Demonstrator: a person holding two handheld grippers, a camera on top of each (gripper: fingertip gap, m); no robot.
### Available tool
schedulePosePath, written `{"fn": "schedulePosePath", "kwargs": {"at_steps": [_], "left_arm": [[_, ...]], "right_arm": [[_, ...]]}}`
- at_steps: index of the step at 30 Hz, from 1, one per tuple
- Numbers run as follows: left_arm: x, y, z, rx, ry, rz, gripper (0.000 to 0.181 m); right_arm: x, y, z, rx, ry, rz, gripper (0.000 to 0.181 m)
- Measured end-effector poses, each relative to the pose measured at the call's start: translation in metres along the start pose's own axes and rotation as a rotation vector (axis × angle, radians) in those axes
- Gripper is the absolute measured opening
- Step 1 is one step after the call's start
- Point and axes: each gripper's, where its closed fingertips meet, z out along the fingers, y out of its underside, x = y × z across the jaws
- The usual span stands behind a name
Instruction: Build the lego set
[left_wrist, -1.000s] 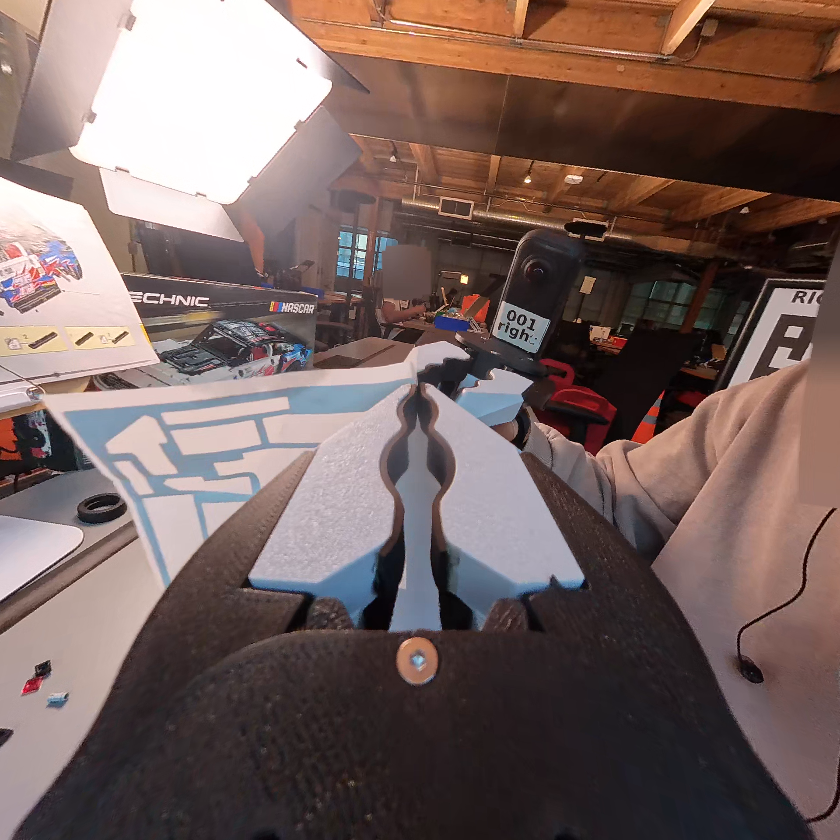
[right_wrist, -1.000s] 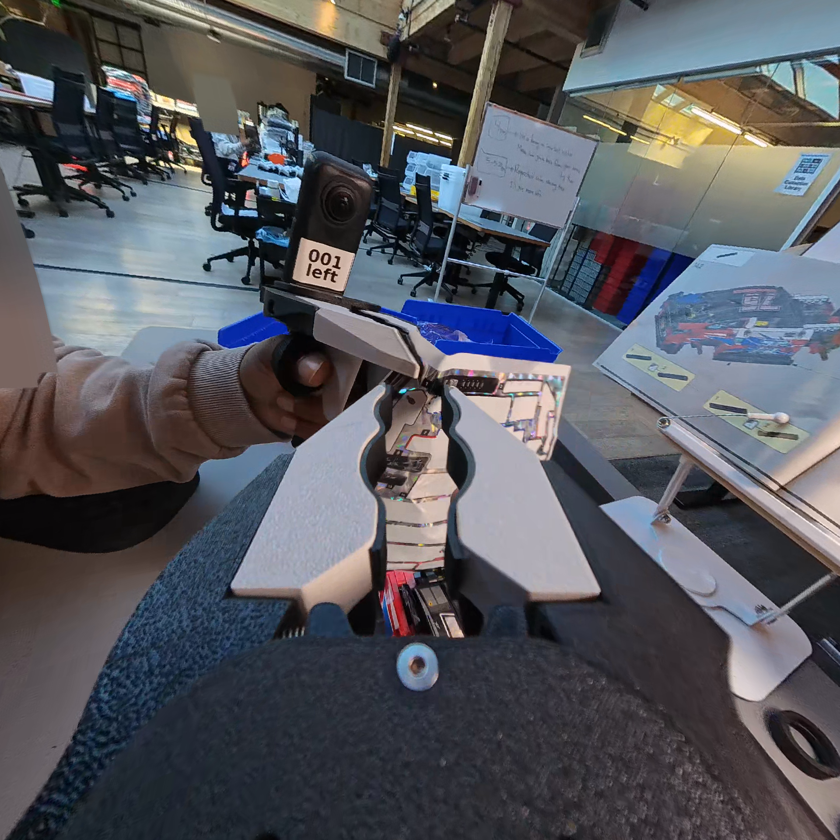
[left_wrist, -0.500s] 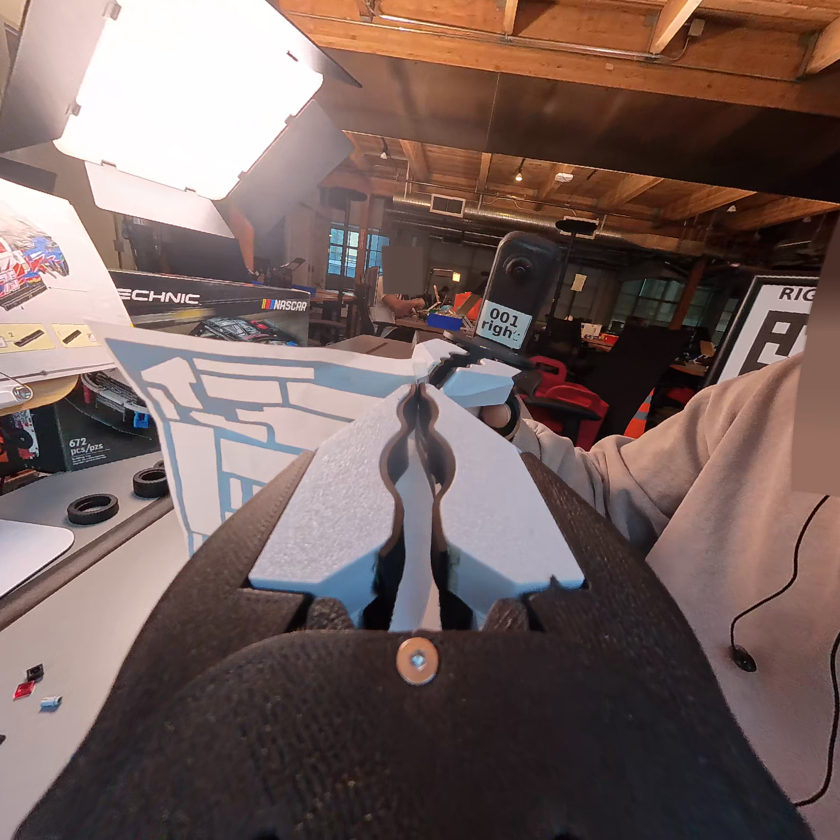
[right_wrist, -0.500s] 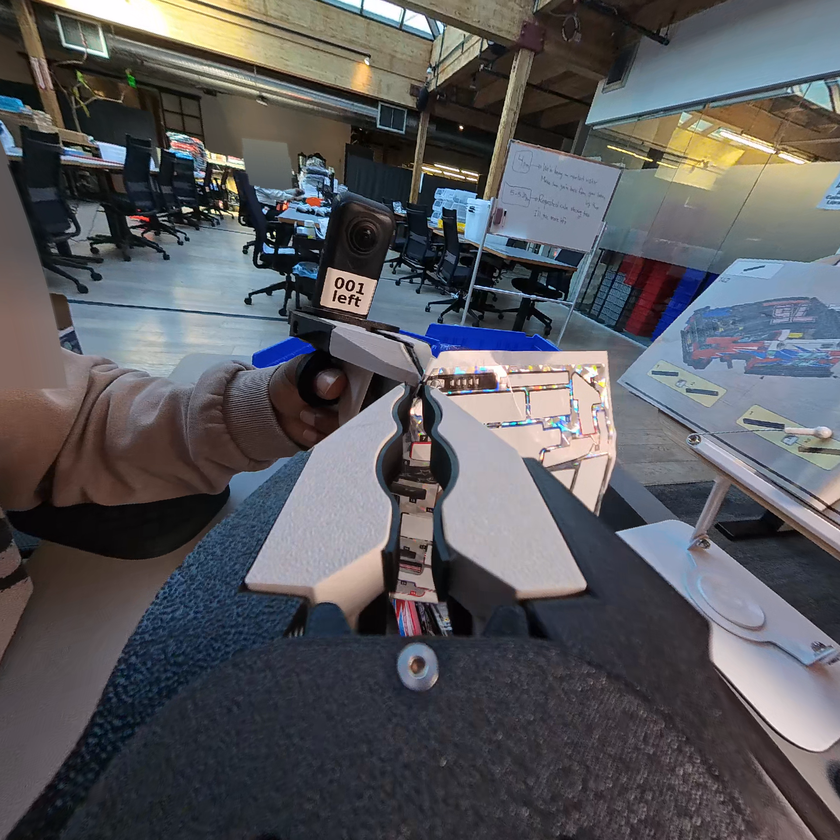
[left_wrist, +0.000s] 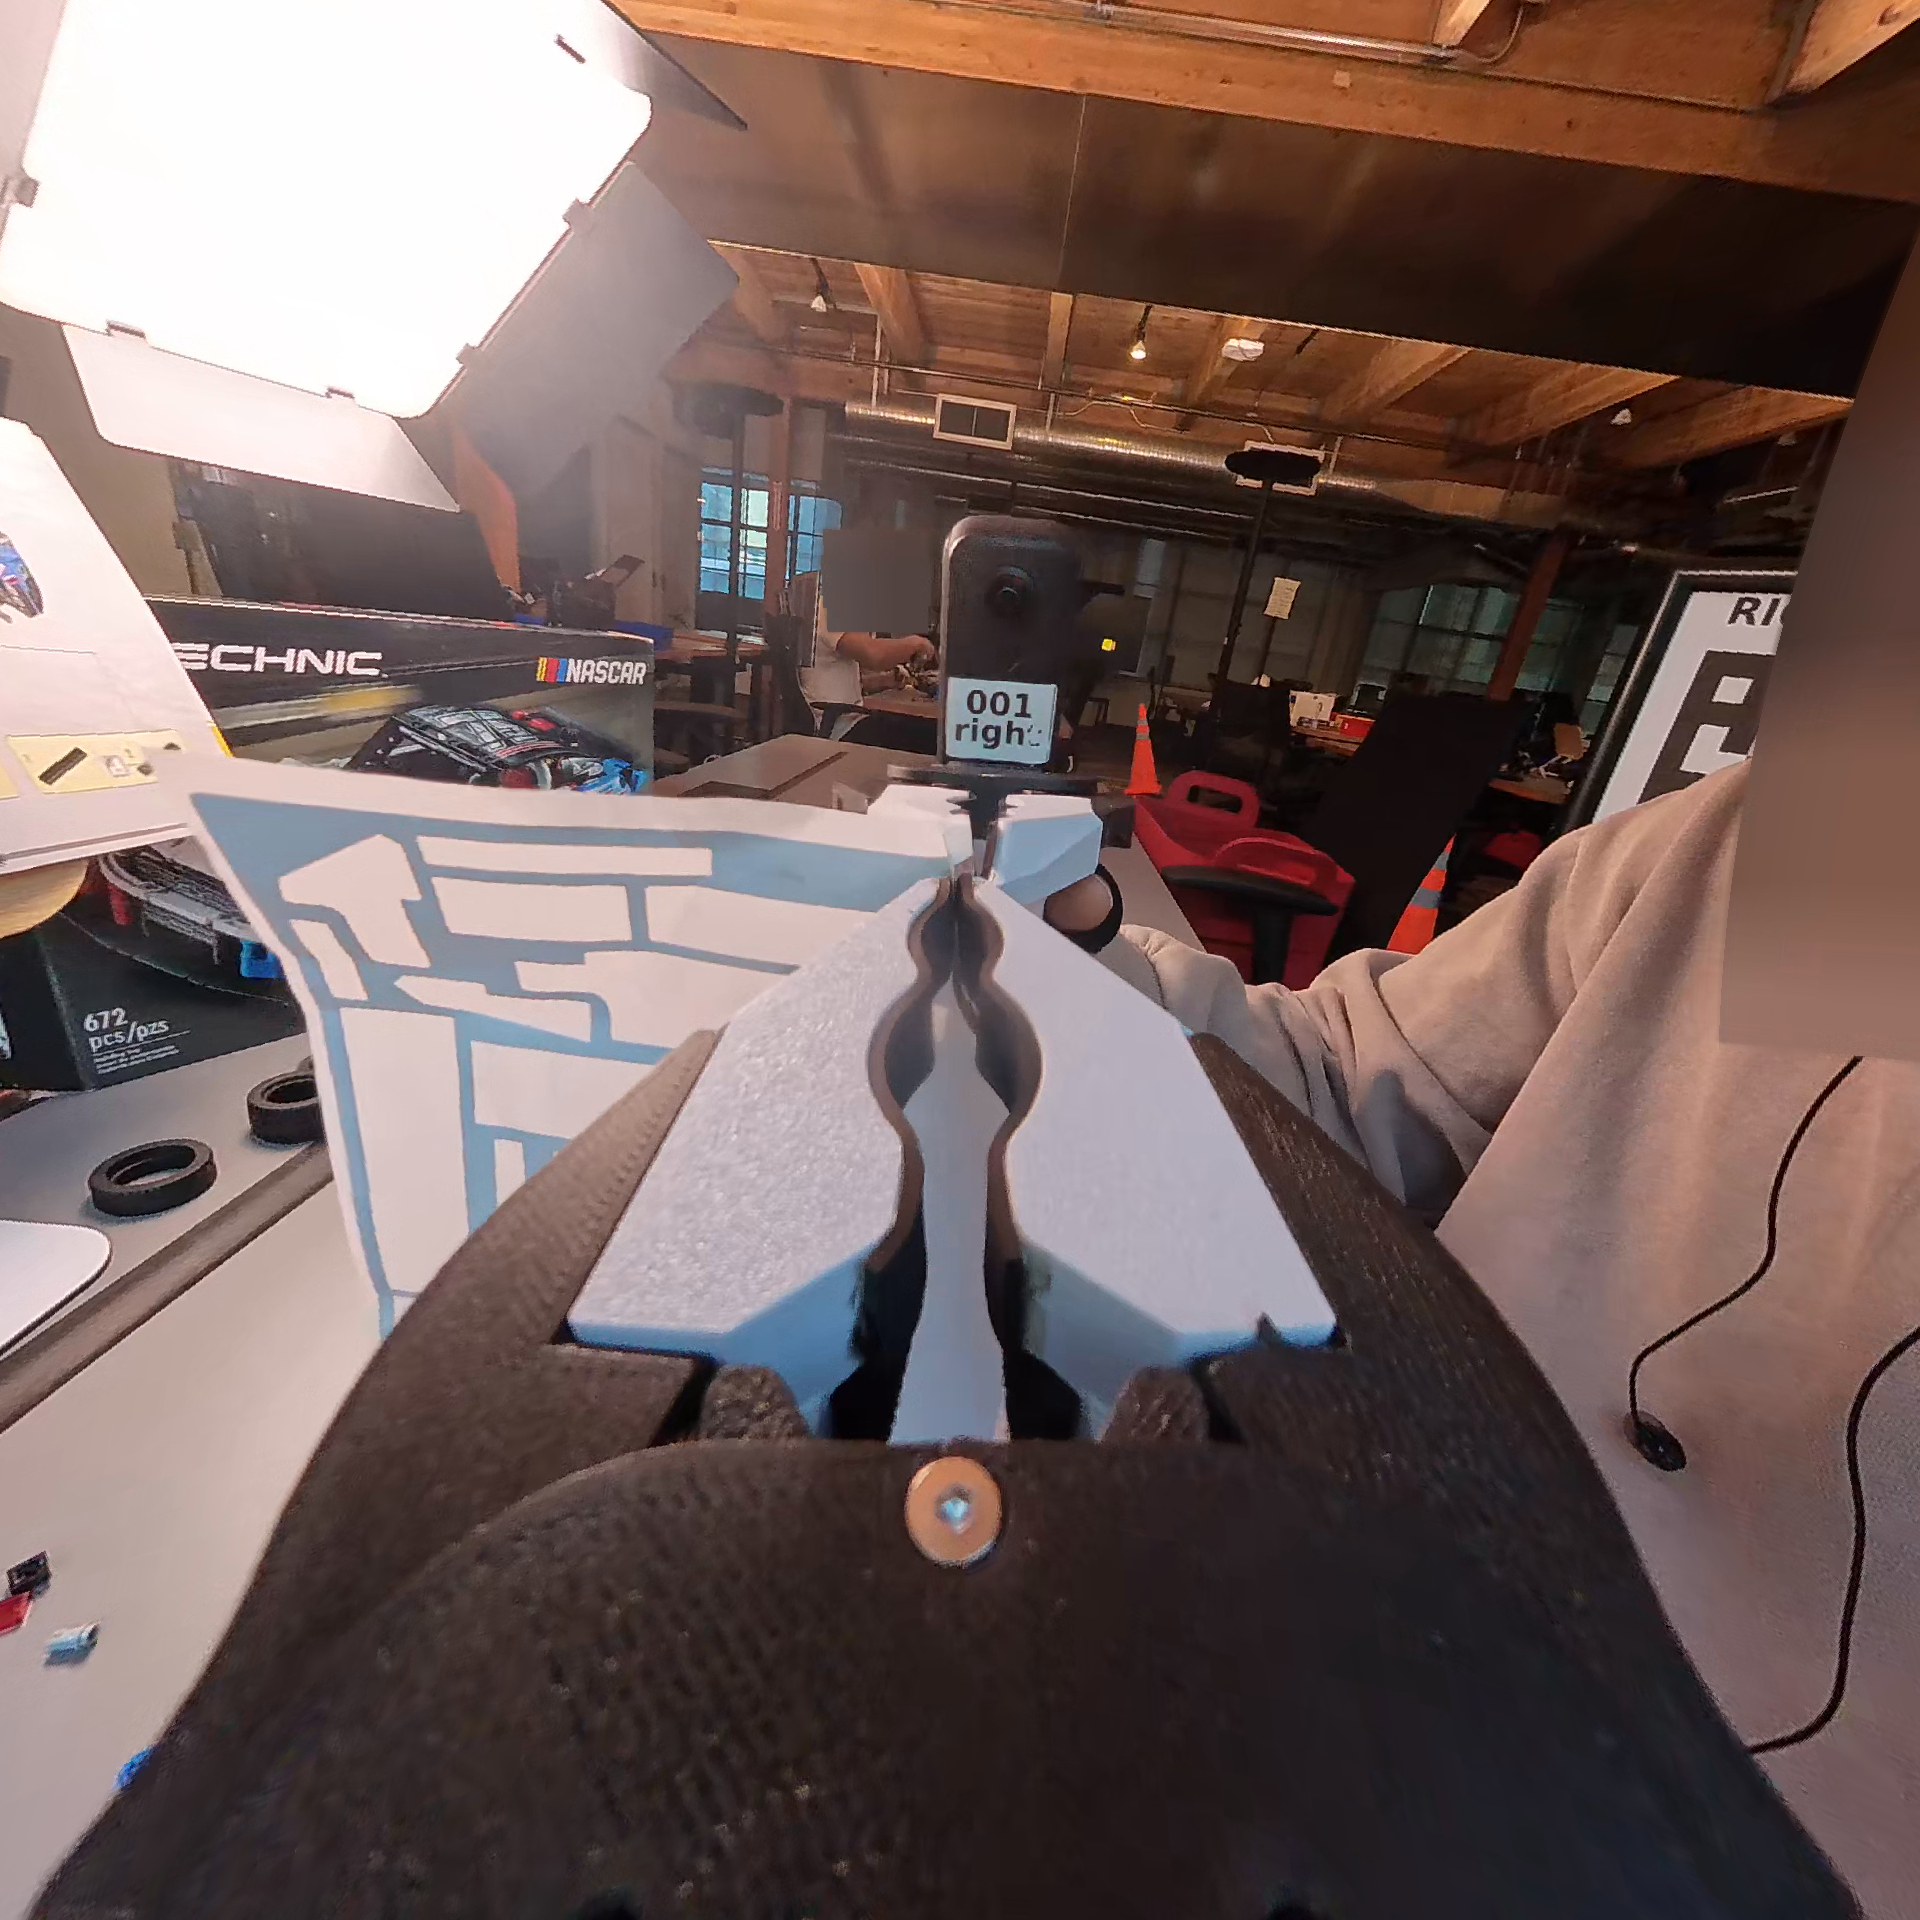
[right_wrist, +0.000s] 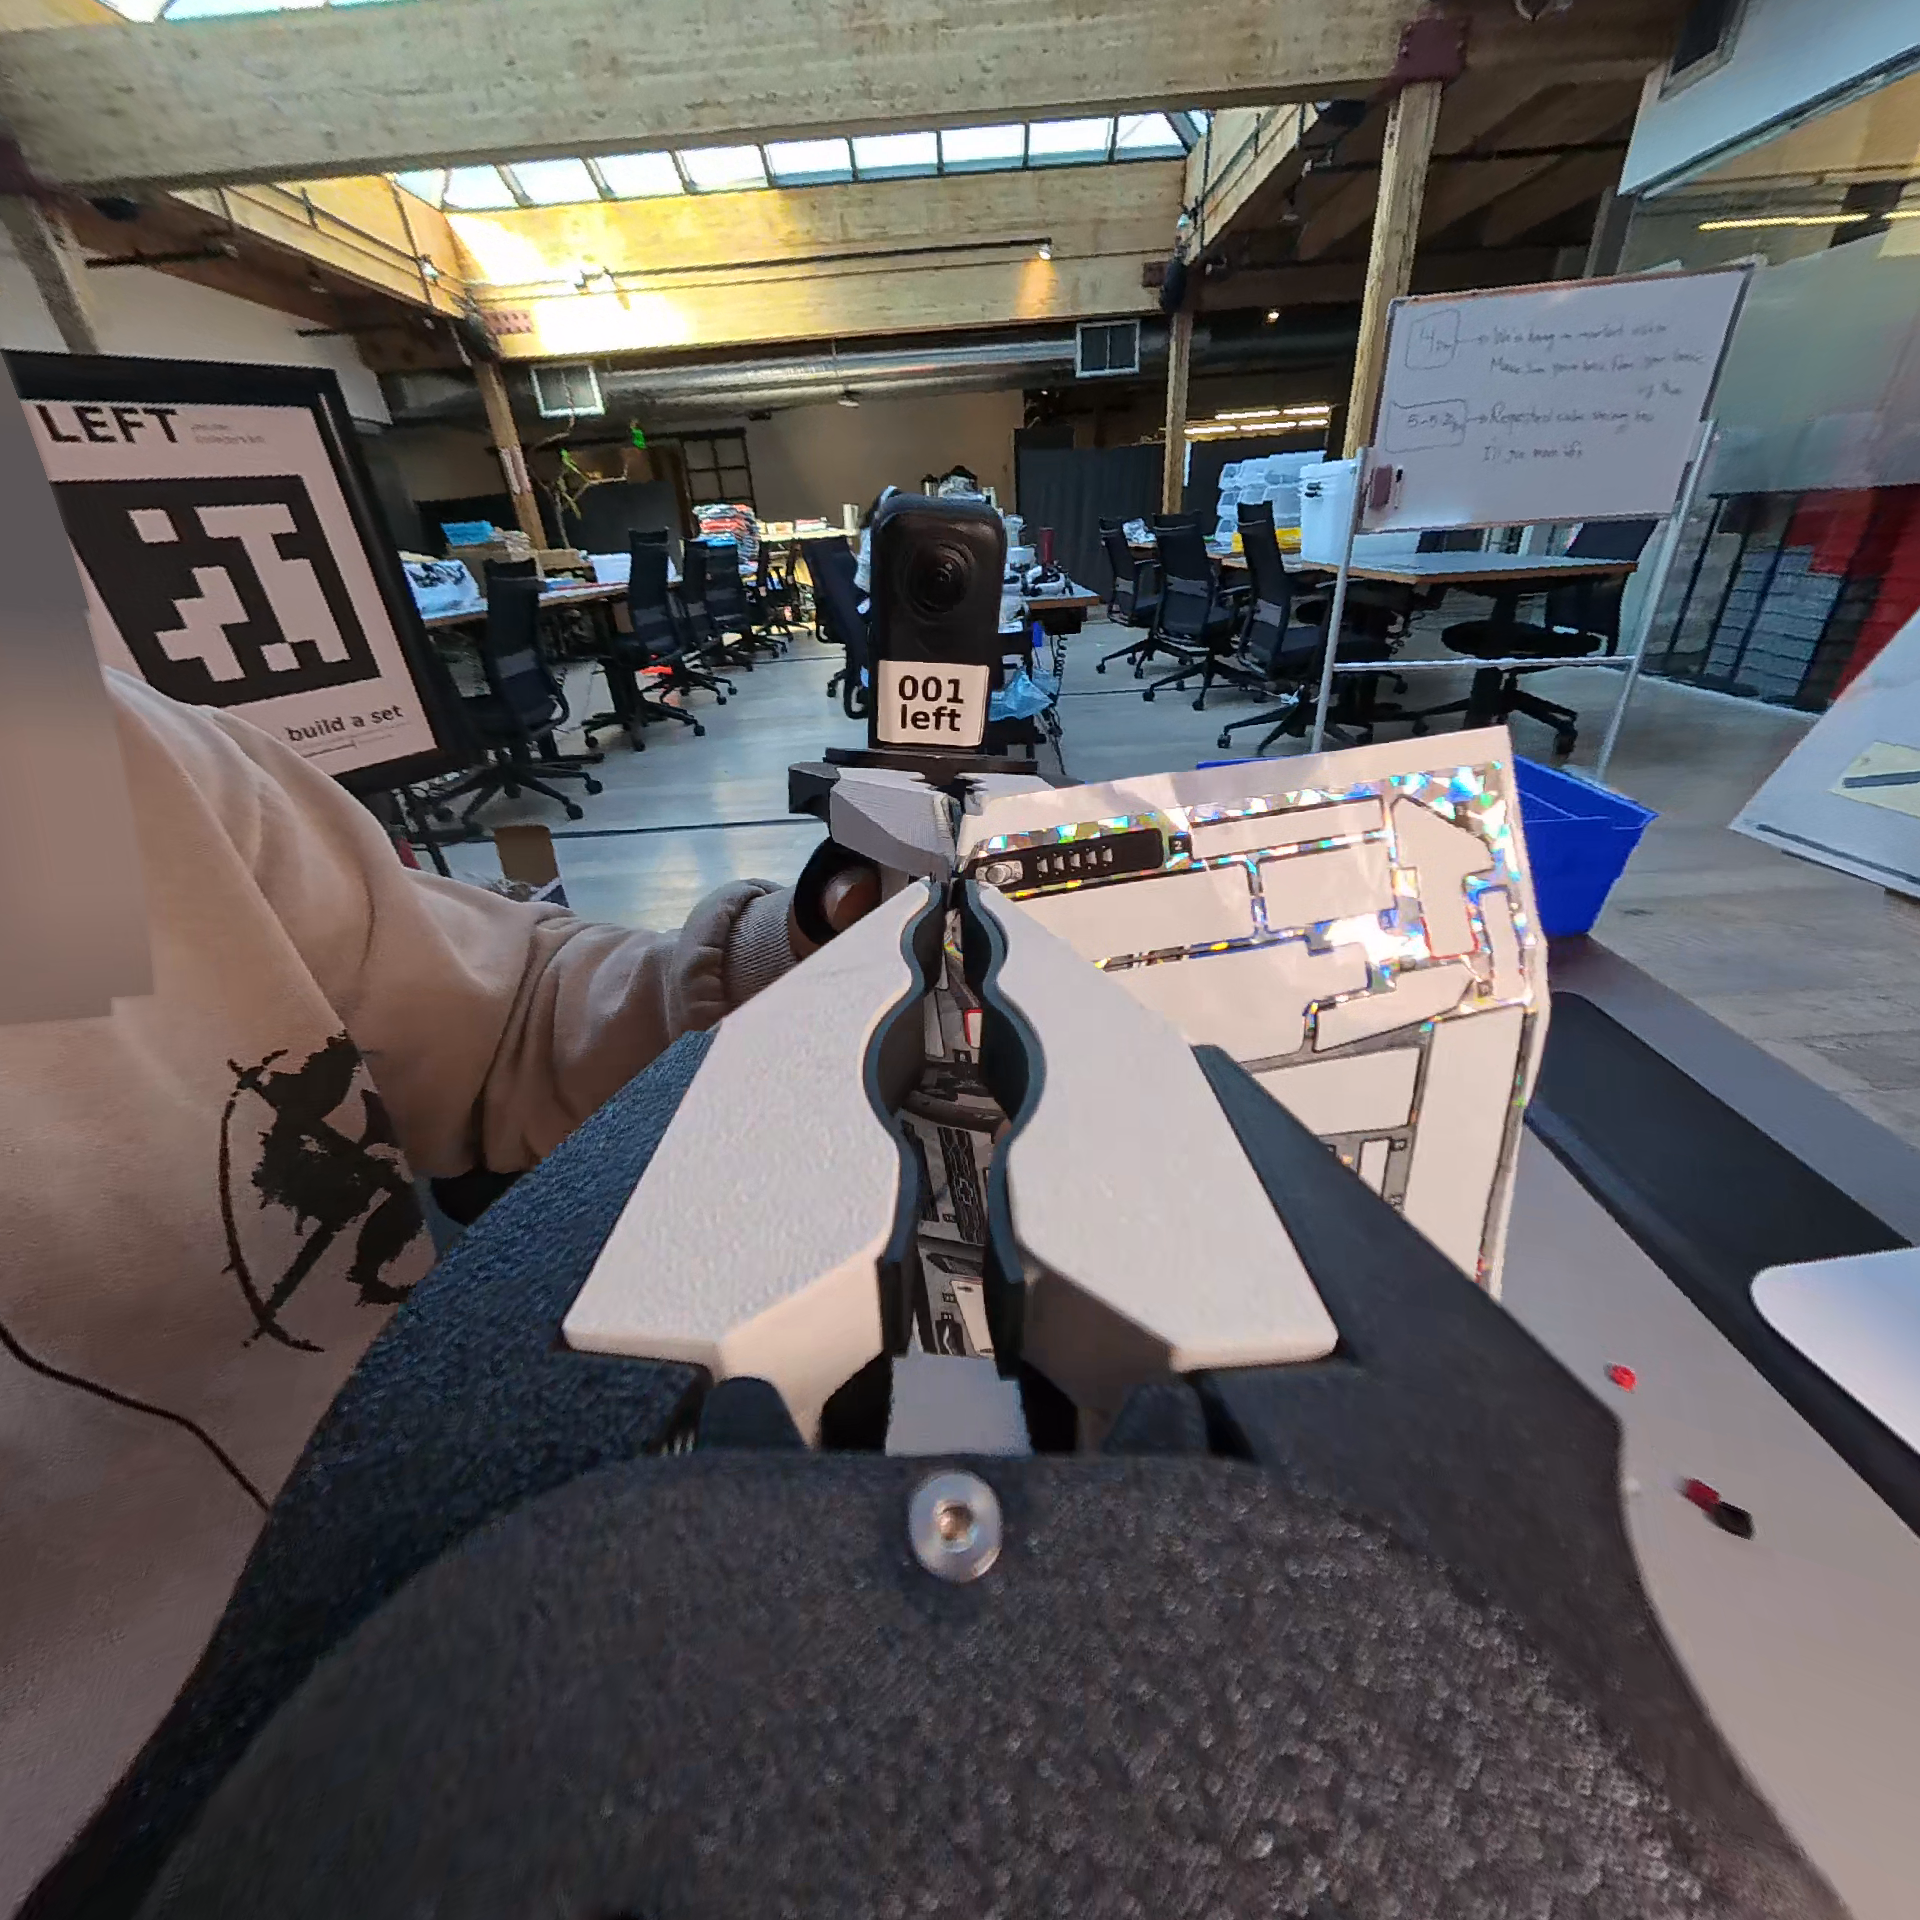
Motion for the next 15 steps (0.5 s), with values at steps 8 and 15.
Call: {"fn": "schedulePosePath", "kwargs": {"at_steps": [8,15], "left_arm": [[0.016,0.002,0.002,-0.024,0.093,-0.015,0.0],[0.022,0.001,0.0,-0.022,0.141,-0.042,0.0]], "right_arm": [[-0.015,-0.001,-0.005,0.038,-0.186,0.165,0.0],[-0.02,-0.002,-0.009,0.056,-0.242,0.194,0.0]]}}
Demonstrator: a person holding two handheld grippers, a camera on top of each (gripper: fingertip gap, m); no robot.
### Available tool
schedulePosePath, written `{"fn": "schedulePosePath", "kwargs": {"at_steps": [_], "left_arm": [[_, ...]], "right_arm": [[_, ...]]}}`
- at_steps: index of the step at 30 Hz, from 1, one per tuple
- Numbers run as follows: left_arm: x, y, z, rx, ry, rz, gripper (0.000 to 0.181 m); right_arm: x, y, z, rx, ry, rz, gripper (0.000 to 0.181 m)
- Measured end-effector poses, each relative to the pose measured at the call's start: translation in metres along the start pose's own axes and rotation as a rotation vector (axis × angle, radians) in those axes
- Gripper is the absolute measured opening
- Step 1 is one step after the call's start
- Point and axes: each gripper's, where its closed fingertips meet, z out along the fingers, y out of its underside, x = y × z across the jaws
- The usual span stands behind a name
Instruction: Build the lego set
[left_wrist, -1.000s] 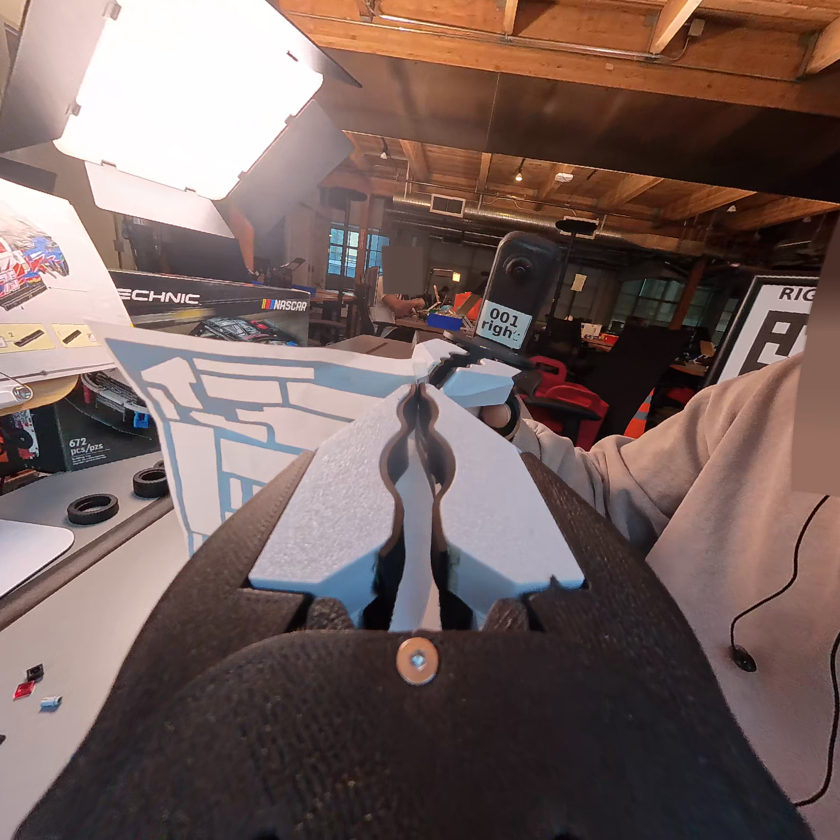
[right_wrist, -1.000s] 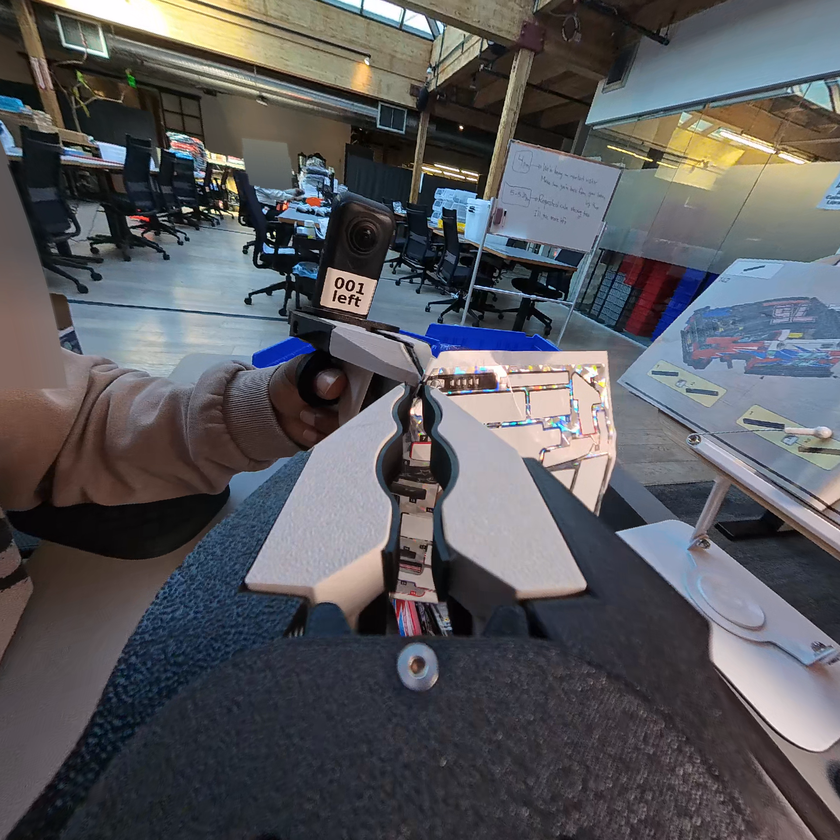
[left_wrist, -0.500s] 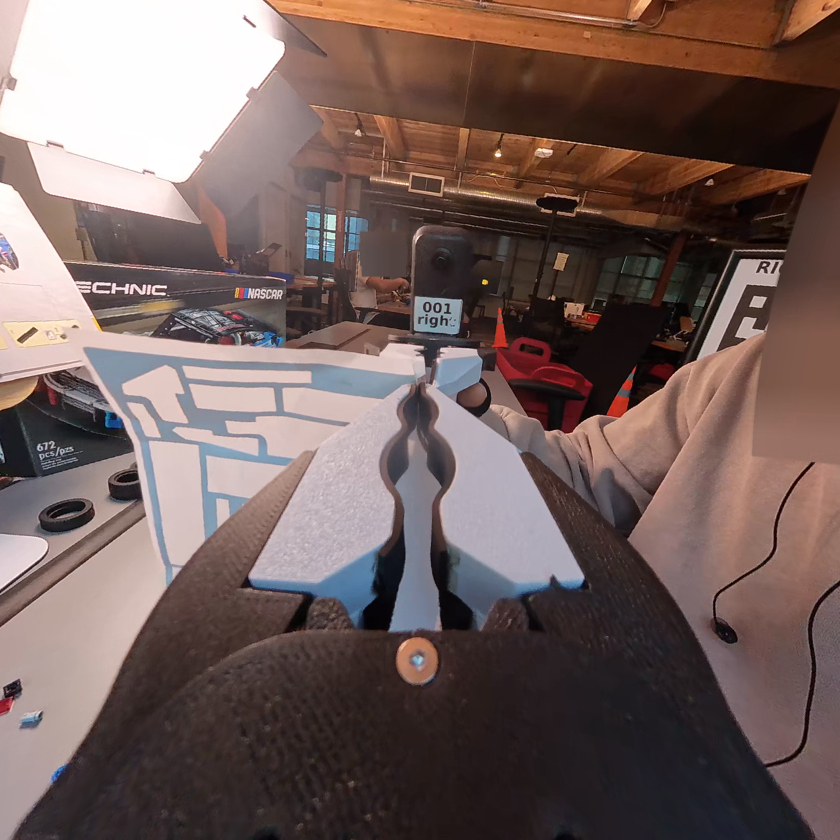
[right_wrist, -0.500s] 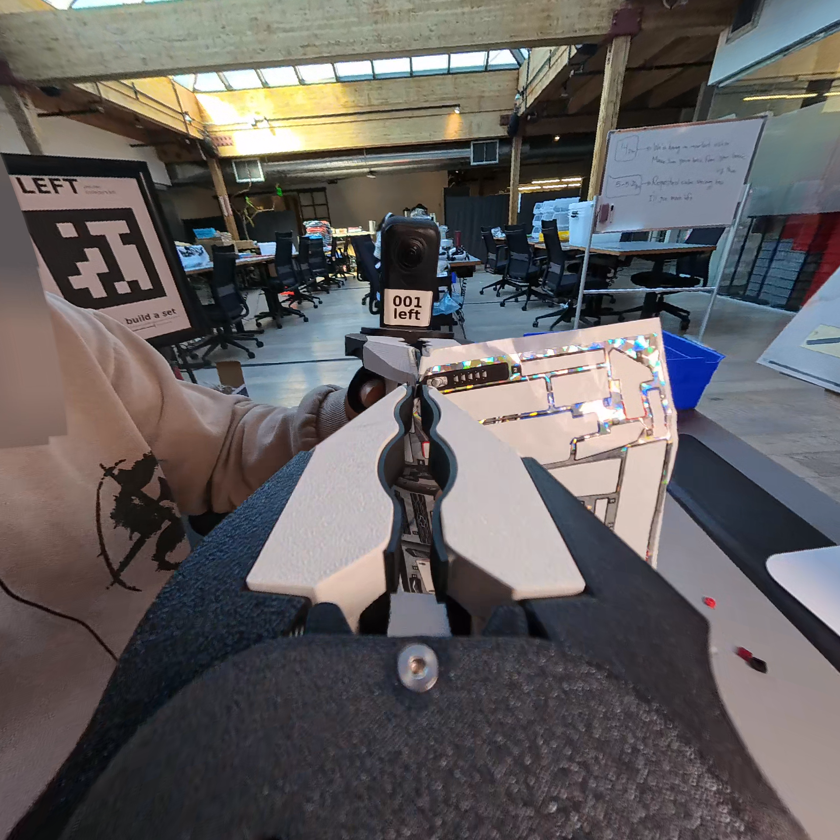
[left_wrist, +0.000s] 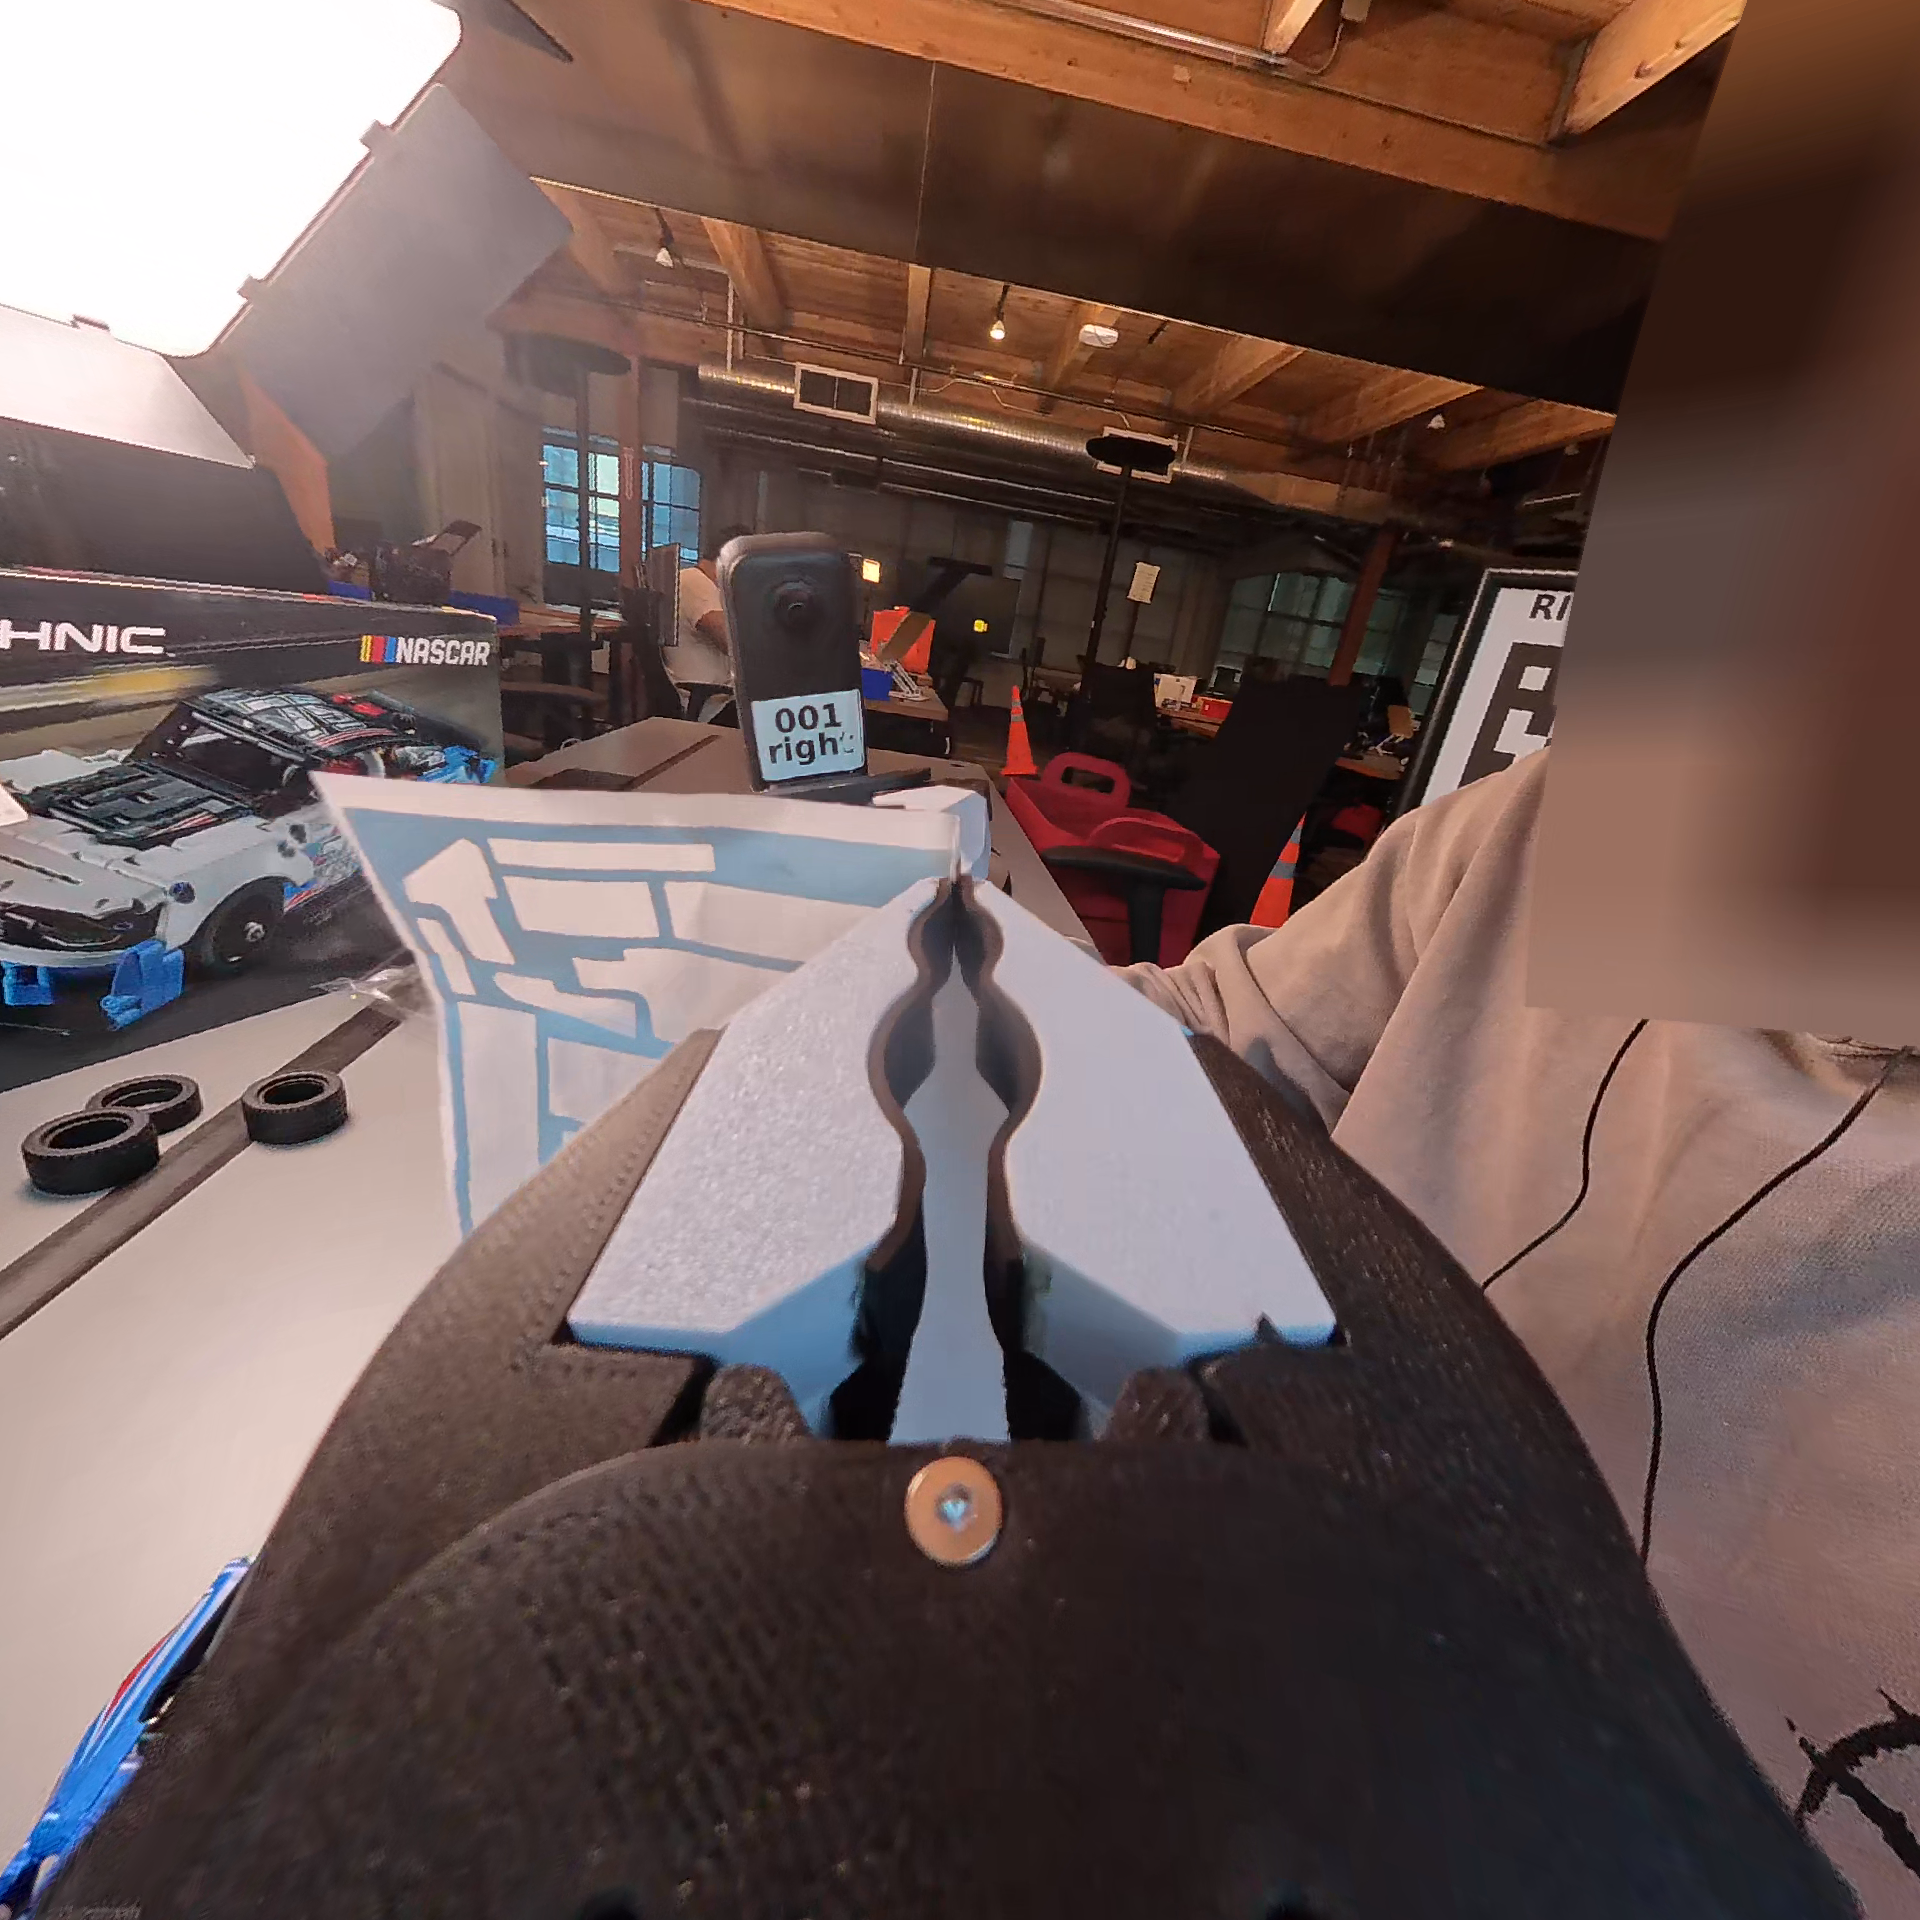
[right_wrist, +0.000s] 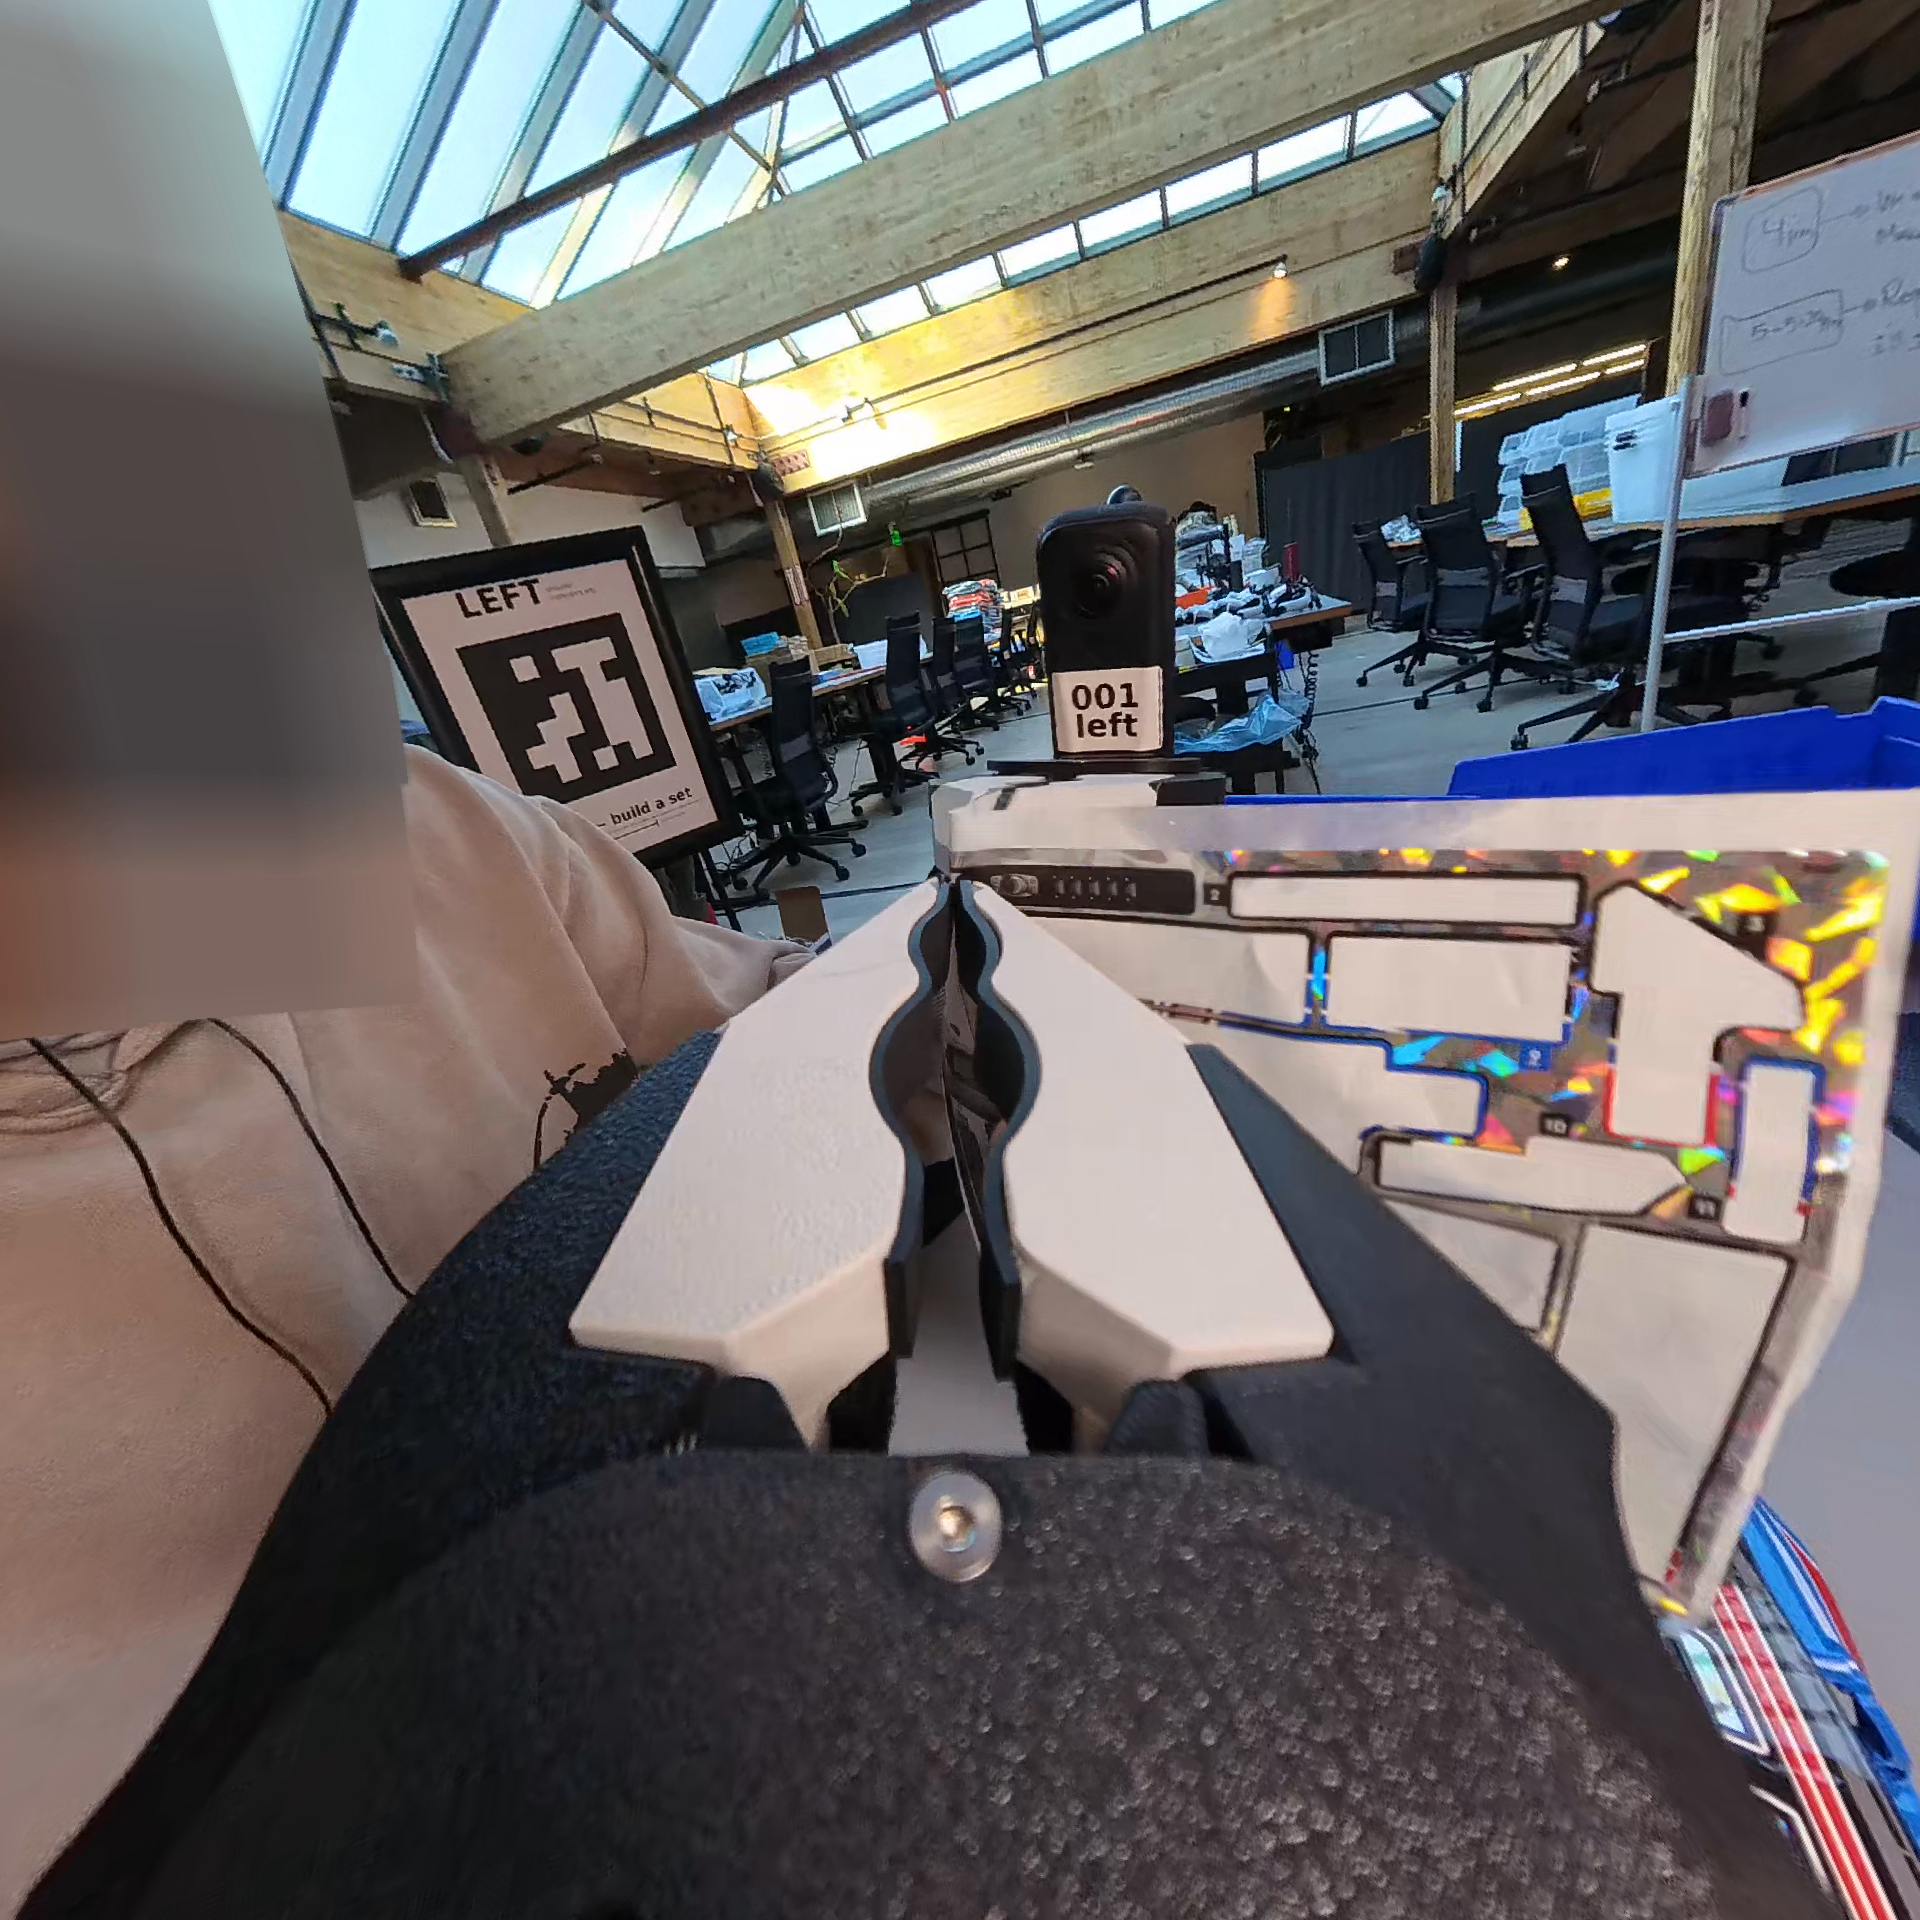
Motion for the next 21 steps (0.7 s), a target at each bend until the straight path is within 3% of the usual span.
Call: {"fn": "schedulePosePath", "kwargs": {"at_steps": [8,12,16,21], "left_arm": [[-0.005,-0.004,-0.006,0.011,-0.018,-0.016,0.0],[-0.02,-0.013,-0.022,0.017,-0.1,-0.028,0.0],[-0.05,-0.019,-0.053,-0.024,-0.282,-0.067,0.0],[-0.096,-0.011,-0.114,-0.207,-0.546,-0.145,0.0]], "right_arm": [[0.005,-0.004,-0.006,0.004,0.035,-0.014,0.0],[0.009,-0.012,-0.017,0.011,0.079,-0.044,0.0],[0.01,-0.023,-0.033,0.007,0.143,-0.075,0.0],[0.007,-0.022,-0.06,-0.006,0.212,-0.084,0.0]]}}
